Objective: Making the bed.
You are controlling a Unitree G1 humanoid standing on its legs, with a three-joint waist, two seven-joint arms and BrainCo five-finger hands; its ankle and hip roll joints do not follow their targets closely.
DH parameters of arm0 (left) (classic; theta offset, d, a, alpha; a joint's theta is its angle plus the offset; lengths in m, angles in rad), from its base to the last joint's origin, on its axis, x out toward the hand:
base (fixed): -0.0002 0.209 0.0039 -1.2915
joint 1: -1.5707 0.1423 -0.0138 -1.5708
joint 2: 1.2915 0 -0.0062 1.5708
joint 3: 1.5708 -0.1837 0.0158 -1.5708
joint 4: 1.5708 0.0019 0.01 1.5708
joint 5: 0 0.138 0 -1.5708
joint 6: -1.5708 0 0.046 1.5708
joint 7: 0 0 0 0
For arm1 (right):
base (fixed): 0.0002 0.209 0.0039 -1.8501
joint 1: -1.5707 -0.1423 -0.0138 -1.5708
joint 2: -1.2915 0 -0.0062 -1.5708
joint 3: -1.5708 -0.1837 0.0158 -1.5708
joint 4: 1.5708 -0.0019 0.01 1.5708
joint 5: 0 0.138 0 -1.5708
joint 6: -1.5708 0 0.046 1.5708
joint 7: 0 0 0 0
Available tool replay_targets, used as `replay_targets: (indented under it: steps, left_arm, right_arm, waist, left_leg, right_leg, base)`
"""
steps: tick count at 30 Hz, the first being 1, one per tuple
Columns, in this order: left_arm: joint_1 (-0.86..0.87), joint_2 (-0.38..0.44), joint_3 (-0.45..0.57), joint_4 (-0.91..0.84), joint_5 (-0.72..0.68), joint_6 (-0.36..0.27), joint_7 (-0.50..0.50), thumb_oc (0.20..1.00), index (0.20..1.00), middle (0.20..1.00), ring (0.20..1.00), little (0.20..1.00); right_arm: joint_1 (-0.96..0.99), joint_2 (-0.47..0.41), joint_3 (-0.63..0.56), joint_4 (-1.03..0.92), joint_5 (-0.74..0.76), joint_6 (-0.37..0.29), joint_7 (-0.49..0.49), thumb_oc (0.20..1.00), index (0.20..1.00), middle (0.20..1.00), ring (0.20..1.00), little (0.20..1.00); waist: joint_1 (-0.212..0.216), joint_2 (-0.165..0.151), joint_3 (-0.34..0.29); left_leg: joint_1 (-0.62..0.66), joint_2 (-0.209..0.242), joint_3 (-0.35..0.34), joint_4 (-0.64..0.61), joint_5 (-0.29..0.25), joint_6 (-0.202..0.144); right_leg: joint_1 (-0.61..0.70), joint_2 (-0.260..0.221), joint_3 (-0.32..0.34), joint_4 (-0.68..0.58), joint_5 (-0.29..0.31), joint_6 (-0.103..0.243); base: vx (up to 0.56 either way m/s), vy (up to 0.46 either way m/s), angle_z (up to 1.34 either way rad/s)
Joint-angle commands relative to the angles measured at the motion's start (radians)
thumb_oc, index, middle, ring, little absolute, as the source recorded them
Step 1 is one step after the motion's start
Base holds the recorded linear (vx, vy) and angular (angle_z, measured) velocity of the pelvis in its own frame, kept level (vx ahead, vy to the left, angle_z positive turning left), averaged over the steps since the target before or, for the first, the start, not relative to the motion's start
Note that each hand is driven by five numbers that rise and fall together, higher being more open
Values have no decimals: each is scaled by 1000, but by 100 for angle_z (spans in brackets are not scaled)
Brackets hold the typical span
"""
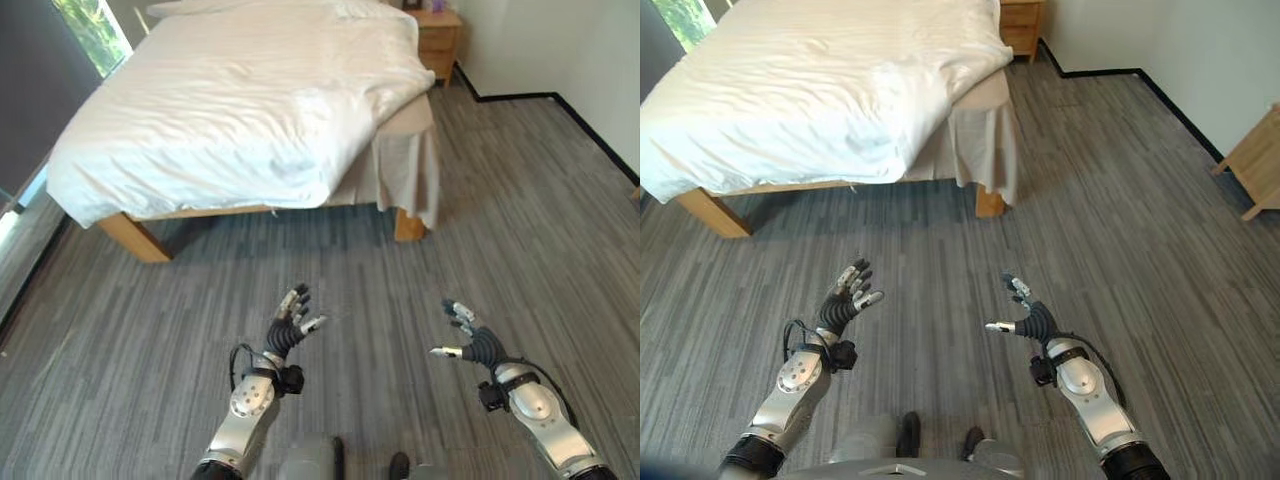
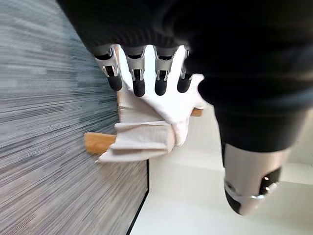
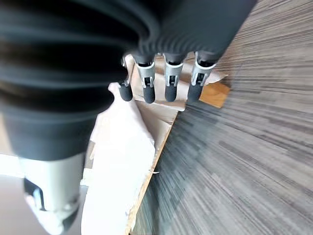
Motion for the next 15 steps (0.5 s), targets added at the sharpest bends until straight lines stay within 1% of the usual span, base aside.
replay_targets:
  steps: [1,2,3,4,5,6,7,8,9,10,11,12,13,14,15]
  left_arm:
    - [-23,-33,-5,-52,-19,-51,7,1000,1000,1000,1000,1000]
    - [-18,-36,-9,-51,-17,-52,8,1000,1000,1000,1000,1000]
    - [-17,-37,-9,-51,-16,-53,8,1000,1000,1000,1000,1000]
    - [-13,-40,-13,-53,-18,-56,6,1000,1000,1000,1000,1000]
    - [-12,-42,-17,-52,-19,-60,4,1000,1000,1000,1000,1000]
    - [-6,-43,-16,-57,-23,-63,0,1000,1000,1000,1000,1000]
    - [0,-38,-19,-65,-23,-63,-5,1000,1000,1000,1000,1000]
    - [5,-34,-28,-68,-25,-62,-13,1000,1000,1000,1000,1000]
    - [5,-34,-28,-68,-25,-62,-13,1000,1000,1000,1000,1000]
    - [-3,-28,-39,-70,-24,-58,-14,1000,1000,1000,1000,1000]
    - [-18,-22,-57,-67,-15,-51,-23,1000,1000,1000,1000,1000]
    - [-19,-23,-57,-67,-15,-51,-23,1000,1000,1000,1000,1000]
    - [-29,-2,-80,-82,-2,-48,-36,1000,1000,1000,1000,1000]
    - [-36,8,-85,-89,7,-45,-36,1000,1000,1000,1000,1000]
    - [-41,9,-91,-89,10,-46,-42,1000,1000,1000,1000,1000]
  right_arm:
    - [-64,-31,41,-71,5,-42,-6,1000,1000,1000,1000,1000]
    - [-73,-31,52,-58,-2,-46,-6,1000,1000,1000,1000,1000]
    - [-74,-32,53,-56,-2,-47,-6,1000,1000,1000,1000,1000]
    - [-85,-34,63,-44,-12,-49,-12,1000,1000,1000,1000,1000]
    - [-95,-34,69,-36,-21,-48,-13,1000,1000,1000,1000,1000]
    - [-102,-33,73,-37,-29,-47,-9,1000,1000,1000,1000,1000]
    - [-106,-21,91,-43,-51,-45,3,1000,1000,1000,1000,1000]
    - [-98,-8,95,-45,-59,-51,3,1000,1000,1000,1000,1000]
    - [-98,-8,95,-45,-59,-51,3,1000,1000,1000,1000,1000]
    - [-100,9,111,-36,-66,-54,1,1000,1000,1000,1000,1000]
    - [-106,18,129,-39,-78,-49,12,1000,1000,1000,1000,1000]
    - [-107,18,129,-39,-78,-49,12,1000,1000,1000,1000,1000]
    - [-107,21,136,-65,-73,-53,26,1000,1000,1000,1000,1000]
    - [-111,22,137,-70,-85,-53,25,1000,1000,1000,1000,1000]
    - [-110,21,136,-75,-93,-52,23,1000,1000,1000,1000,1000]
  waist:
    - [44,49,-18]
    - [62,62,-24]
    - [63,57,-22]
    - [75,64,-30]
    - [84,65,-38]
    - [92,61,-52]
    - [102,50,-74]
    - [106,29,-79]
    - [111,33,-81]
    - [109,11,-82]
    - [85,5,-80]
    - [89,10,-83]
    - [48,42,-77]
    - [32,67,-71]
    - [17,74,-61]
  left_leg:
    - [-49,22,35,-281,131,1]
    - [-34,21,55,-422,150,-7]
    - [-18,14,61,-444,158,-6]
    - [-17,20,82,-555,182,-14]
    - [-16,22,96,-627,194,-15]
    - [-9,19,99,-651,198,-9]
    - [12,1,77,-659,204,19]
    - [40,-21,74,-657,194,44]
    - [38,-15,77,-658,195,44]
    - [71,-32,88,-655,178,73]
    - [155,-53,92,-665,127,103]
    - [152,-46,94,-666,129,102]
    - [247,-33,64,-687,87,116]
    - [287,-10,59,-689,67,118]
    - [309,-11,50,-689,56,121]
  right_leg:
    - [104,11,73,-97,17,102]
    - [125,17,88,-97,-3,112]
    - [130,9,90,-97,-6,114]
    - [154,8,95,-97,-27,126]
    - [178,1,100,-97,-42,136]
    - [209,-3,106,-97,-55,145]
    - [240,-7,120,-86,-41,149]
    - [240,-20,121,-6,-32,165]
    - [236,-17,126,-6,-29,164]
    - [205,-26,128,97,36,206]
    - [123,-44,117,347,173,299]
    - [118,-38,122,344,179,298]
    - [9,-21,110,560,286,312]
    - [-48,-29,83,608,297,311]
    - [-84,-57,56,626,274,302]
  base:
    - [627,112,-40]
    - [541,99,-34]
    - [391,69,-86]
    - [367,38,-83]
    - [572,58,-90]
    - [768,84,-21]
    - [781,96,-30]
    - [554,78,-63]
    - [351,45,-96]
    - [451,99,-100]
    - [449,99,-69]
    - [609,186,-26]
    - [578,174,13]
    - [678,198,58]
    - [507,108,57]
